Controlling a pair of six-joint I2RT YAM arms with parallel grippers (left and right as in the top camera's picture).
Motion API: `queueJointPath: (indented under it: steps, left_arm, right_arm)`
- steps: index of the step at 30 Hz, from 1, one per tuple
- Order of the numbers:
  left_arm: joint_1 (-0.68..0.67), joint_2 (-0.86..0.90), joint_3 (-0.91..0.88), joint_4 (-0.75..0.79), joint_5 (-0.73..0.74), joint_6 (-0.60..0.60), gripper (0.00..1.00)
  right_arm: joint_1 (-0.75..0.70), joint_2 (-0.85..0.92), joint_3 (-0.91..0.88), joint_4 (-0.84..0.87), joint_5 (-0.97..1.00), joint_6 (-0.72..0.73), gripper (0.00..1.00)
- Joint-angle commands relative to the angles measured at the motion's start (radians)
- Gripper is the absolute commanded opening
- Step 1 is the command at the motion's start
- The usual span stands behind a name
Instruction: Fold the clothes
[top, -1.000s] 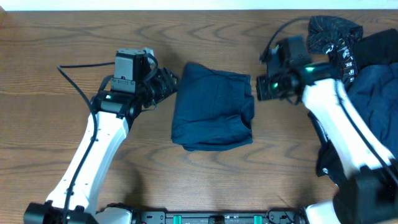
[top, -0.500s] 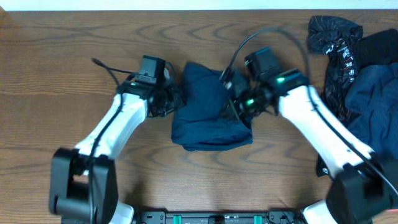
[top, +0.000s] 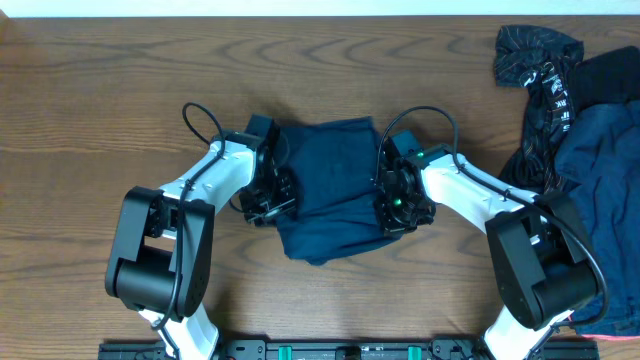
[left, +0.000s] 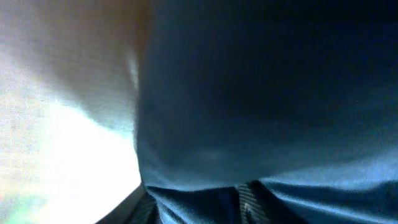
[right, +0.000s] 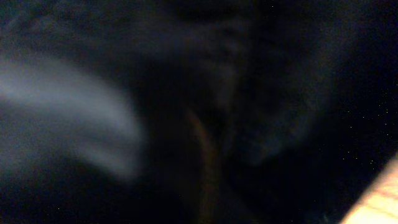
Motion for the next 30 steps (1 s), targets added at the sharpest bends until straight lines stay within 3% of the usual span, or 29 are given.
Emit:
queueJointPath:
  steps: [1,8,15,22,30]
  left_arm:
    - [-0.026,0.015,-0.011,-0.057,0.010,0.004,0.38]
    - [-0.152,-0.012,-0.011,-0.121,0.018,-0.094,0.39]
    - [-0.169,-0.181,-0.011,-0.112,-0.189,-0.151,0.48]
    - [-0.039,-0.369,-0.011,0.095,-0.318,0.092,0.93]
    - [0.131,-0.289,-0.011,0.345,-0.198,0.418,1.00]
  right_arm:
    - [-0.026,0.023,-0.018,0.084,0.224,0.031,0.01]
    - [-0.108,0.023,0.038,0.336,0.260,0.031,0.01]
    - [-0.131,-0.010,0.242,0.189,0.258,-0.015,0.05]
    - [-0.131,-0.126,0.348,0.032,0.258,-0.023,0.10]
    - [-0.130,-0.181,0.348,-0.067,0.257,-0.022,0.10]
